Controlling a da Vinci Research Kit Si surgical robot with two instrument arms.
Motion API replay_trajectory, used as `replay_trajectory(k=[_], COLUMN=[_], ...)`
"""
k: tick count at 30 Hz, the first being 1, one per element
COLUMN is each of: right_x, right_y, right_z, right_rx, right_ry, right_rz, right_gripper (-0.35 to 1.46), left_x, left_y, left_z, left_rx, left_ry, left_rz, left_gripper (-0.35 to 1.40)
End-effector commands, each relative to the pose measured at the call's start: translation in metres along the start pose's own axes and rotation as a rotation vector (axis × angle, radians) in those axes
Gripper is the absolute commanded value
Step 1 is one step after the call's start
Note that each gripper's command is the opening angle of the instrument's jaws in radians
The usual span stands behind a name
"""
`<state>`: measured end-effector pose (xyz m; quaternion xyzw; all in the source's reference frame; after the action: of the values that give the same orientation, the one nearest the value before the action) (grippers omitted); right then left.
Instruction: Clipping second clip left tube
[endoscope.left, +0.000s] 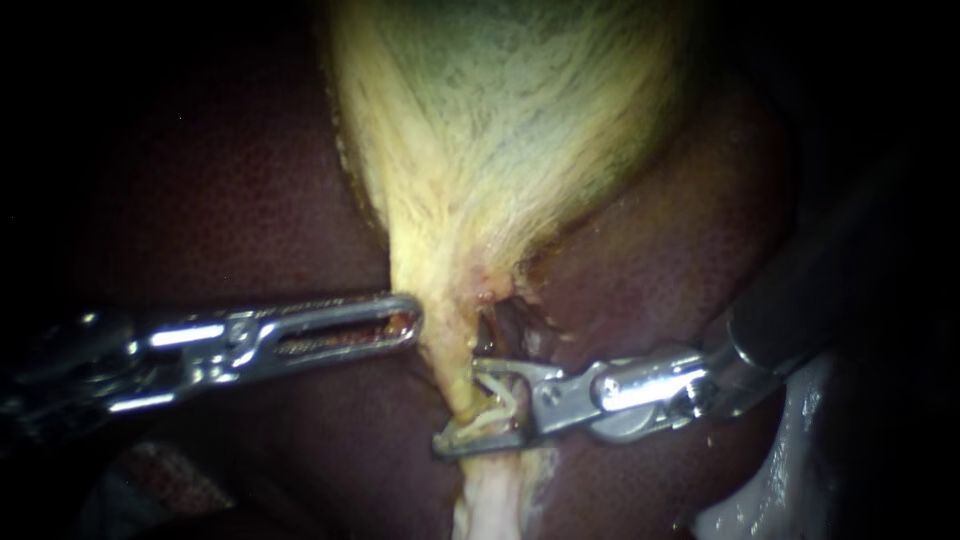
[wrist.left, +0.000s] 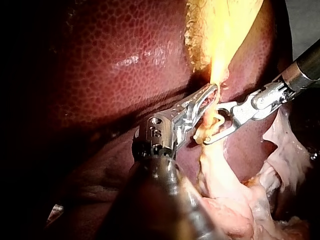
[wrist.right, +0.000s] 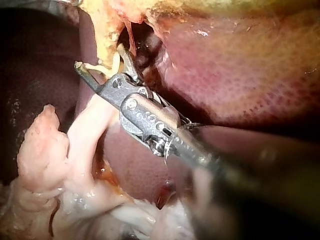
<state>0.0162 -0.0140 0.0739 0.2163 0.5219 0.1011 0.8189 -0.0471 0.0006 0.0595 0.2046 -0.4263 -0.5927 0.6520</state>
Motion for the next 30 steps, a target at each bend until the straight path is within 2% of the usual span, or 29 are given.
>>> replay_trajectory(k=[1,8,11,13,16,19,30], right_x=[0.0,0.0,0.0001,0.0002,0.0007,0.0012,0.0006], right_y=[0.0,0.0001,0.0001,0.0001,0.0003,0.0008,0.0007], right_z=[0.0,0.0,-0.0001,-0.0005,-0.0015,-0.0022,-0.0021], right_rx=[0.0,0.003,0.004,0.006,0.01,0.01,0.01], right_ry=[0.0,0.0,-0.003,-0.023,-0.06,-0.059,-0.069], right_rz=[0.0,0.006,0.036,0.05,0.066,0.071,0.108], right_gripper=[0.59,0.57,0.48,0.32,-0.11,-0.35,-0.35], left_x=[0.0,0.0,0.0,0.0,0.0,0.0,0.0], left_y=[0.0,0.0,0.0,0.0,0.0,0.0,0.0003], left_z=[0.0,-0.0001,-0.0001,-0.0001,-0.0001,0.0,0.0001], left_rx=[0.001,0.001,0.0,0.001,0.001,0.001,0.001], left_ry=[0.001,0.001,0.001,0.001,0.001,0.001,0.001], left_rz=[-0.001,-0.001,-0.001,-0.001,-0.001,-0.001,-0.001], left_gripper=[-0.33,-0.33,-0.33,-0.33,-0.33,-0.33,-0.33])
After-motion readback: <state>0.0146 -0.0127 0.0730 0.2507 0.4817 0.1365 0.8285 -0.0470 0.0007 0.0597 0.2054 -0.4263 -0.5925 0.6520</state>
